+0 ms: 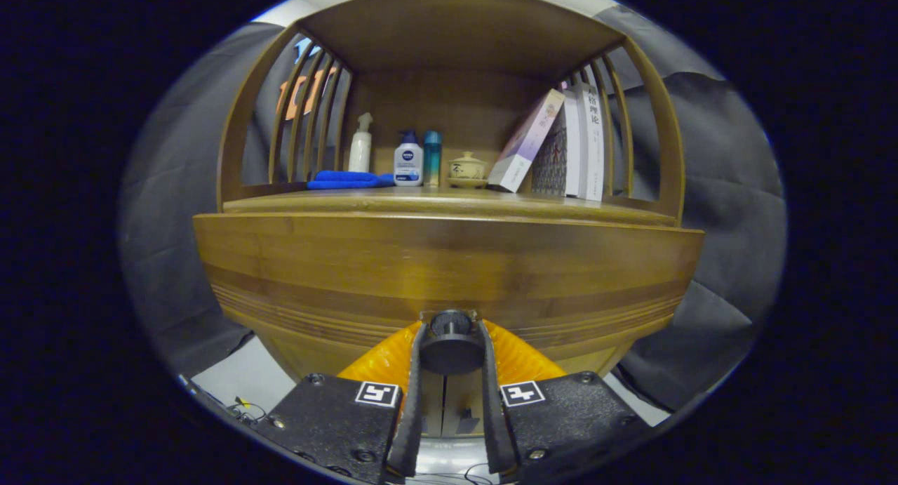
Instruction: Pull open the drawer, take out the items inside it, and place them on the countertop above the cabinet.
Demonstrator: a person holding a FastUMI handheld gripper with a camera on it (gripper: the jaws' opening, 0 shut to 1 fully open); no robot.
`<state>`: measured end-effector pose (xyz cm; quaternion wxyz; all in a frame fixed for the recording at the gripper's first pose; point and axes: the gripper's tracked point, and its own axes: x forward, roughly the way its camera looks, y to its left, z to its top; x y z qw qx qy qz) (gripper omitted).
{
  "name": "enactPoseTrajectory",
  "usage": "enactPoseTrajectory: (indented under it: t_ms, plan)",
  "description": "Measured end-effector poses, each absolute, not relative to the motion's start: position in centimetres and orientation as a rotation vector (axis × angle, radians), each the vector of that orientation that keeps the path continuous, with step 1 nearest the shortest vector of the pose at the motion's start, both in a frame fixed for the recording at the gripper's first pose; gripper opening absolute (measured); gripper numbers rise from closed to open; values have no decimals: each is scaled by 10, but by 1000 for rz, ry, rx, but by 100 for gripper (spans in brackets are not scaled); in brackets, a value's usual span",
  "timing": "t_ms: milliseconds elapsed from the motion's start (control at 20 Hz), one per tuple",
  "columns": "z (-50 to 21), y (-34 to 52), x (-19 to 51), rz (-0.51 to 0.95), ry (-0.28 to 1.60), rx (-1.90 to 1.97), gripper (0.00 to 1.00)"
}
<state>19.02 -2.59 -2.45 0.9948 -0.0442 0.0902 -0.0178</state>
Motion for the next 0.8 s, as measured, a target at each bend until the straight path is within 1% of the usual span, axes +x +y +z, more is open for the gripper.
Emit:
enactPoseTrajectory:
  t_ms: [350,550,800]
  plan:
    - [-33,-28,127,-38,169,-70,40]
    - [-41,-20,107,-12,187,-54,39]
    - [-47,-19,77,-21,176,-27,39]
